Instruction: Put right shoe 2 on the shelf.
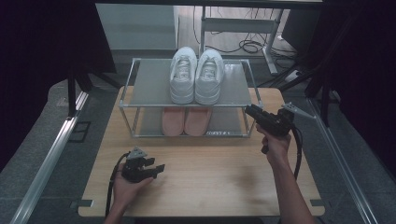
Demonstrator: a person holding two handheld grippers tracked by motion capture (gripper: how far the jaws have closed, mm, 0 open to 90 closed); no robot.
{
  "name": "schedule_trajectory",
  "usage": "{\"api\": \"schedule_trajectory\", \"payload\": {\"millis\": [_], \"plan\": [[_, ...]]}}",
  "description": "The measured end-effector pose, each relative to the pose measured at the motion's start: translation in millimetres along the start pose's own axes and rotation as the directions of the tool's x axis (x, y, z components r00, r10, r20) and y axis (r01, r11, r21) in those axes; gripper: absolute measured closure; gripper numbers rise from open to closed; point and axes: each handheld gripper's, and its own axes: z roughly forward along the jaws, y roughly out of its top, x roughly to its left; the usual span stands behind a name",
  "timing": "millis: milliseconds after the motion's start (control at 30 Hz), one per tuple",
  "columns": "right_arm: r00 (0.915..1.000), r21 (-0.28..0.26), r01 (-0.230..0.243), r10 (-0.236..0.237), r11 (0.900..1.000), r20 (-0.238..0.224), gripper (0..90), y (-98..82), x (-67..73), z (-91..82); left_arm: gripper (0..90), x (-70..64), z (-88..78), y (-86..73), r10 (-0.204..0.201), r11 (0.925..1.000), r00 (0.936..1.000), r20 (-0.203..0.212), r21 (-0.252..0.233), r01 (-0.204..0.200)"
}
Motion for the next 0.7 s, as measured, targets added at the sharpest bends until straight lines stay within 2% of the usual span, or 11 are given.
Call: {"api": "schedule_trajectory", "payload": {"millis": [233,333,533,700], "plan": [[0.9999,0.001,0.008,-0.008,1.0,0.008,64.8,-16.9,-6.8,-20.1,44.4,0.5,2.4,0.4,-0.003,1.0,1.0,0.001,0.003,0.003],[0.9994,0.01,0.024,-0.024,1.0,0.026,64.8,-25.0,-11.5,-28.1,44.4,0.8,2.6,0.5,-0.004,1.0,1.0,0.0,0.003,0.004],[0.9989,0.028,0.012,-0.013,1.0,0.046,64.7,-42.6,-23.4,-39.3,44.4,0.8,2.4,0.6,-0.002,1.0,1.0,-0.002,0.001,0.002],[0.9984,0.043,-0.002,0.0,0.999,0.057,64.7,-53.6,-30.0,-42.1,44.3,0.7,2.5,0.6,-0.002,1.0,1.0,-0.002,0.001,0.002]]}}
